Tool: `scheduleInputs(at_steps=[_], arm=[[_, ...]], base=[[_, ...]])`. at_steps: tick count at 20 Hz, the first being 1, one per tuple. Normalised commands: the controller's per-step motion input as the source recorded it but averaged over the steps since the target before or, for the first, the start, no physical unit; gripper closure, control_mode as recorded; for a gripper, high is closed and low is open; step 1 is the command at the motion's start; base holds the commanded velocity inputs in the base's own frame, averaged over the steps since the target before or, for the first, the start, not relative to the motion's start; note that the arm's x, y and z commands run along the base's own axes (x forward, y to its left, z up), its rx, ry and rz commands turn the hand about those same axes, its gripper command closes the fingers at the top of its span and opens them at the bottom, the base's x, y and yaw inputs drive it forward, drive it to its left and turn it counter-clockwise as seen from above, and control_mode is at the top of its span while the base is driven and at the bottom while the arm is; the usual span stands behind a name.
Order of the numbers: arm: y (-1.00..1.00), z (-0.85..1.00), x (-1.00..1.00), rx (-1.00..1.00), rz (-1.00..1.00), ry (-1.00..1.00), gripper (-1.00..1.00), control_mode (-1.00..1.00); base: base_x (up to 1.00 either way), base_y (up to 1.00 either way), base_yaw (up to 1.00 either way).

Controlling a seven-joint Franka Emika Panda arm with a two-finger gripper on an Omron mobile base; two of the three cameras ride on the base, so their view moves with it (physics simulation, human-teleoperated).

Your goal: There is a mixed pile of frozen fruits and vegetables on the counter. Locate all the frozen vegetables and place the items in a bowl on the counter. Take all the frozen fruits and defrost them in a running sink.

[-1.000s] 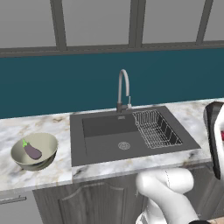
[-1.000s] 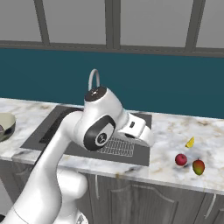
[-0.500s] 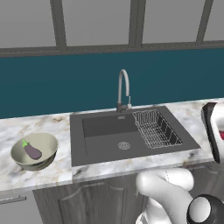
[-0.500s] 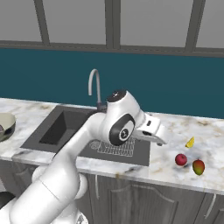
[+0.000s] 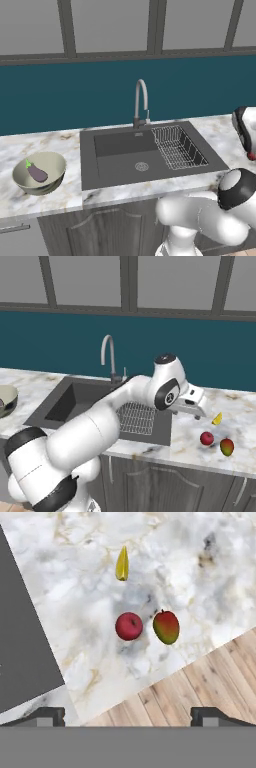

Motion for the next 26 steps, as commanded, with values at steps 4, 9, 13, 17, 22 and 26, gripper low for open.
scheduleInputs(at_steps=[4,9,13,17,22,26], arm=[[-0.35,-0.42,0.48,0.12,-0.01,0.03,-1.0,-1.0],[-0.33,-0.5,0.39,0.09,-0.02,0.01,-1.0,-1.0],[-0.26,-0.5,0.37,0.05,-0.02,0.0,-1.0,-1.0],[-0.29,-0.3,0.46,0.01,-0.01,0.0,-1.0,-1.0],[-0.33,-0.25,0.37,0.0,0.0,0.0,-1.0,-1.0],[-0.27,-0.21,0.34,0.0,0.0,0.0,-1.0,-1.0]], base=[[0.0,0.0,0.0],[0.0,0.0,0.0],[0.0,0.0,0.0],[0.0,0.0,0.0],[0.0,0.0,0.0],[0.0,0.0,0.0]])
